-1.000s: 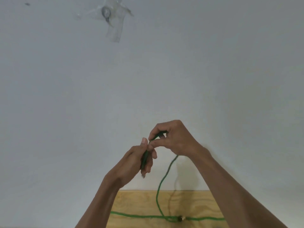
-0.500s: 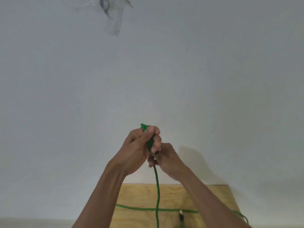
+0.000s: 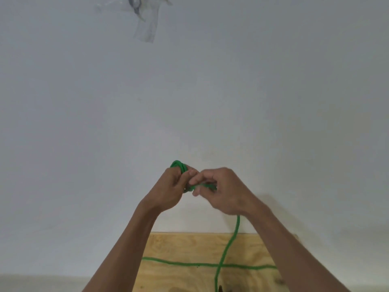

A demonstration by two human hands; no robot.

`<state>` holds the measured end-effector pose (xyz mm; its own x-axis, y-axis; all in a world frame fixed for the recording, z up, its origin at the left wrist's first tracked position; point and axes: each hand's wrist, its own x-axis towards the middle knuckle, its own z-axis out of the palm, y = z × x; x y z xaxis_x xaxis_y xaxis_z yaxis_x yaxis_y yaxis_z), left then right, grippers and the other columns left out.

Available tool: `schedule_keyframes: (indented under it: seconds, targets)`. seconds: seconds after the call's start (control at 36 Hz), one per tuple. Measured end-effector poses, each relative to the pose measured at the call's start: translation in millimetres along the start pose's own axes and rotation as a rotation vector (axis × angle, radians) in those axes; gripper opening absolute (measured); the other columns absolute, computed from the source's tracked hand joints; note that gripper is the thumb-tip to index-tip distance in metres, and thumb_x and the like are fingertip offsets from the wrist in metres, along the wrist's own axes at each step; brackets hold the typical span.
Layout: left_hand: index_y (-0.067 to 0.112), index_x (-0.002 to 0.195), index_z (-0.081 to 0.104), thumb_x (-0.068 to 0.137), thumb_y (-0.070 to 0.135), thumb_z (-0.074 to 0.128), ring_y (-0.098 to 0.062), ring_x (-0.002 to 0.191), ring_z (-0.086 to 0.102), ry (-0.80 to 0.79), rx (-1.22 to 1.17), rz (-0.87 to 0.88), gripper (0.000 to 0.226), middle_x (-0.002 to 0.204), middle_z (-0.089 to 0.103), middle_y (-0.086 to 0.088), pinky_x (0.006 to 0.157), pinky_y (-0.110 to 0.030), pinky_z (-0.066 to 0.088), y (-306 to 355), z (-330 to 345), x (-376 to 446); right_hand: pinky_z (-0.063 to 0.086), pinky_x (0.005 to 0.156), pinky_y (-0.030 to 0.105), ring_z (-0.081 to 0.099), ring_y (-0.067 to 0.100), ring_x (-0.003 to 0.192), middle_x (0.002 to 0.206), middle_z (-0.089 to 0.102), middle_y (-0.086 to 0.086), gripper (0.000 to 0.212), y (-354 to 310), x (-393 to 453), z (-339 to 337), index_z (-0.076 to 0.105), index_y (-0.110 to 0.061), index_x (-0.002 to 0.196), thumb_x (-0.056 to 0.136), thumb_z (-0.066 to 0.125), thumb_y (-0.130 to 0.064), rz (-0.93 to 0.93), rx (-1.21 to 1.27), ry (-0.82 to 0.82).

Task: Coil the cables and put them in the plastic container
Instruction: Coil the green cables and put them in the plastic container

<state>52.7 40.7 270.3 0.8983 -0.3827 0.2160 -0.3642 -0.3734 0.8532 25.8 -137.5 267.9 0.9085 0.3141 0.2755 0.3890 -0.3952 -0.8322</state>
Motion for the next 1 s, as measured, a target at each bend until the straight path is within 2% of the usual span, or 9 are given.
schedule_keyframes:
  seconds: [0.19, 0.36, 0.53, 0.61, 0.67, 0.75, 0.83, 0.92, 1.0]
  targets:
    - [0.004, 0.090, 0.066, 0.102, 0.055, 0.024, -0.026, 0.055, 0.052, -0.238, -0.421, -0.257, 0.068, 0.064, 0.062, -0.018, 0.061, -0.035, 0.045, 11.3, 15.1, -23.3, 0.055, 0.068, 0.045, 0.068, 0.026, 0.070, 0.074, 0.075, 0.006, 0.026, -13.5, 22.8, -37.6, 0.072, -0.011, 0.081, 0.063, 0.091, -0.010, -0.079, 0.096, -0.024]
    - [0.006, 0.085, 0.064, 0.101, 0.050, 0.040, -0.019, 0.044, 0.042, -0.342, -0.795, -0.256, 0.052, 0.048, 0.050, -0.008, 0.063, -0.036, 0.048, 22.3, 19.6, -30.4, 0.049, 0.071, 0.045, 0.061, 0.030, 0.074, 0.078, 0.068, 0.029, 0.021, 9.0, 30.0, -32.0, 0.074, -0.004, 0.080, 0.066, 0.088, -0.010, -0.055, 0.394, -0.011]
    - [0.004, 0.090, 0.060, 0.102, 0.029, 0.042, -0.015, 0.045, 0.047, -0.357, -1.035, -0.097, 0.033, 0.051, 0.055, -0.005, 0.065, -0.033, 0.051, 34.3, 31.7, -26.4, 0.053, 0.074, 0.040, 0.067, 0.023, 0.068, 0.075, 0.072, 0.008, 0.015, 21.9, 6.3, 1.8, 0.076, -0.011, 0.088, 0.086, 0.069, -0.024, 0.050, 0.749, -0.005]
    - [0.005, 0.089, 0.063, 0.101, 0.026, 0.042, -0.018, 0.051, 0.054, -0.286, -1.019, -0.054, 0.032, 0.051, 0.054, -0.006, 0.067, -0.032, 0.053, 36.0, 27.6, -17.0, 0.043, 0.057, 0.030, 0.053, 0.021, 0.056, 0.056, 0.060, 0.001, 0.037, 30.3, -3.1, 22.0, 0.069, -0.022, 0.060, 0.093, 0.060, -0.008, 0.127, 0.672, 0.050]
    - [0.006, 0.092, 0.061, 0.102, 0.026, 0.042, -0.021, 0.057, 0.059, -0.222, -1.004, -0.028, 0.029, 0.053, 0.054, -0.007, 0.070, -0.032, 0.054, 37.2, 21.1, -9.8, 0.038, 0.054, 0.028, 0.045, 0.020, 0.056, 0.059, 0.060, -0.001, 0.045, 35.9, -8.8, 32.1, 0.065, -0.021, 0.057, 0.098, 0.055, -0.006, 0.198, 0.554, 0.074]
    - [0.006, 0.095, 0.059, 0.103, 0.027, 0.044, -0.019, 0.059, 0.054, -0.080, -0.916, -0.014, 0.027, 0.061, 0.057, -0.006, 0.071, -0.031, 0.053, 36.0, 13.8, 1.6, 0.038, 0.053, 0.026, 0.044, 0.013, 0.052, 0.073, 0.066, 0.005, 0.020, 36.4, -16.4, 44.5, 0.073, -0.019, 0.087, 0.098, 0.058, -0.027, 0.228, 0.492, 0.039]
    - [0.005, 0.099, 0.059, 0.104, 0.025, 0.042, -0.018, 0.061, 0.051, 0.018, -0.667, -0.009, 0.027, 0.070, 0.062, -0.006, 0.074, -0.034, 0.048, 25.2, 8.3, 11.3, 0.038, 0.050, 0.025, 0.039, 0.014, 0.053, 0.074, 0.066, -0.001, 0.025, 33.1, -18.5, 52.2, 0.067, -0.017, 0.122, 0.100, 0.055, -0.021, 0.234, 0.498, 0.020]
    - [0.004, 0.103, 0.061, 0.105, 0.028, 0.044, -0.020, 0.065, 0.055, 0.085, -0.382, -0.016, 0.029, 0.078, 0.068, -0.007, 0.069, -0.039, 0.047, 10.7, 0.7, 14.6, 0.040, 0.053, 0.026, 0.042, 0.020, 0.059, 0.076, 0.070, -0.005, 0.024, 27.6, -21.5, 54.9, 0.069, -0.015, 0.119, 0.098, 0.057, -0.019, 0.233, 0.403, 0.032]
    - [0.003, 0.099, 0.065, 0.106, 0.024, 0.045, -0.019, 0.066, 0.063, 0.106, -0.136, -0.009, 0.030, 0.080, 0.071, -0.009, 0.062, -0.029, 0.050, -0.9, -8.2, 12.1, 0.050, 0.061, 0.029, 0.057, 0.021, 0.063, 0.081, 0.075, -0.005, 0.023, 23.6, -22.8, 49.0, 0.071, -0.016, 0.114, 0.093, 0.064, -0.021, 0.188, 0.233, 0.063]
